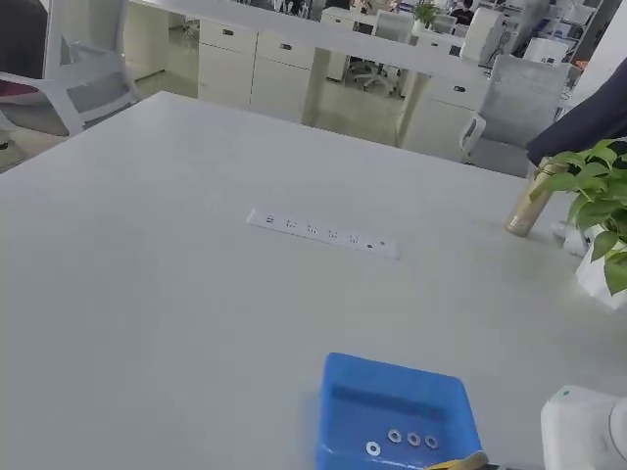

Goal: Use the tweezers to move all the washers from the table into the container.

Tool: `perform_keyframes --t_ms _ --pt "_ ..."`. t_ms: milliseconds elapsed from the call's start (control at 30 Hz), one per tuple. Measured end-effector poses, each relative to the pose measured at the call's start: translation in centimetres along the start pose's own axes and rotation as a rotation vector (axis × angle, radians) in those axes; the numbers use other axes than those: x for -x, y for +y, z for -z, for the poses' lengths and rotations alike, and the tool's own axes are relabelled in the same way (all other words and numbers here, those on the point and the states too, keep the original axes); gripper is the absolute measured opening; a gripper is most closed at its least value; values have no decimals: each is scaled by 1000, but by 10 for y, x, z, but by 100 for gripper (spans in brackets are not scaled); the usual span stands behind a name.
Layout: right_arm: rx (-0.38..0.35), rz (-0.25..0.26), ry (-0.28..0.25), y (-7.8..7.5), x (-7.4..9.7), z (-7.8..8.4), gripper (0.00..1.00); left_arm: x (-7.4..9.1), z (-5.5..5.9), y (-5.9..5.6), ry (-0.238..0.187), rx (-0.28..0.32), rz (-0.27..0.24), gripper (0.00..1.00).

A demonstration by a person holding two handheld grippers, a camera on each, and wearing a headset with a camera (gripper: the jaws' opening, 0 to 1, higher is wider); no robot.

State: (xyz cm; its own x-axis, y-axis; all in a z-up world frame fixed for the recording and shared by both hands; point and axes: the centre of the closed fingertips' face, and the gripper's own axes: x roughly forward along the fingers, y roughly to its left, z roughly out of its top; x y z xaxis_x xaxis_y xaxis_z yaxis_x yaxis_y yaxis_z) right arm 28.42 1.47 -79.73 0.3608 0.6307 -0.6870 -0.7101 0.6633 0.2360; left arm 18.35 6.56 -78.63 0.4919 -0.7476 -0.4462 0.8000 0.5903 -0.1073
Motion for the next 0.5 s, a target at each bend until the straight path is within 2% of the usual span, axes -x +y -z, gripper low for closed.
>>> perform_keyframes --t_ms 500 --pt "-16 -11 55 -3 -13 17 3 0 0 1 0 3 0 65"
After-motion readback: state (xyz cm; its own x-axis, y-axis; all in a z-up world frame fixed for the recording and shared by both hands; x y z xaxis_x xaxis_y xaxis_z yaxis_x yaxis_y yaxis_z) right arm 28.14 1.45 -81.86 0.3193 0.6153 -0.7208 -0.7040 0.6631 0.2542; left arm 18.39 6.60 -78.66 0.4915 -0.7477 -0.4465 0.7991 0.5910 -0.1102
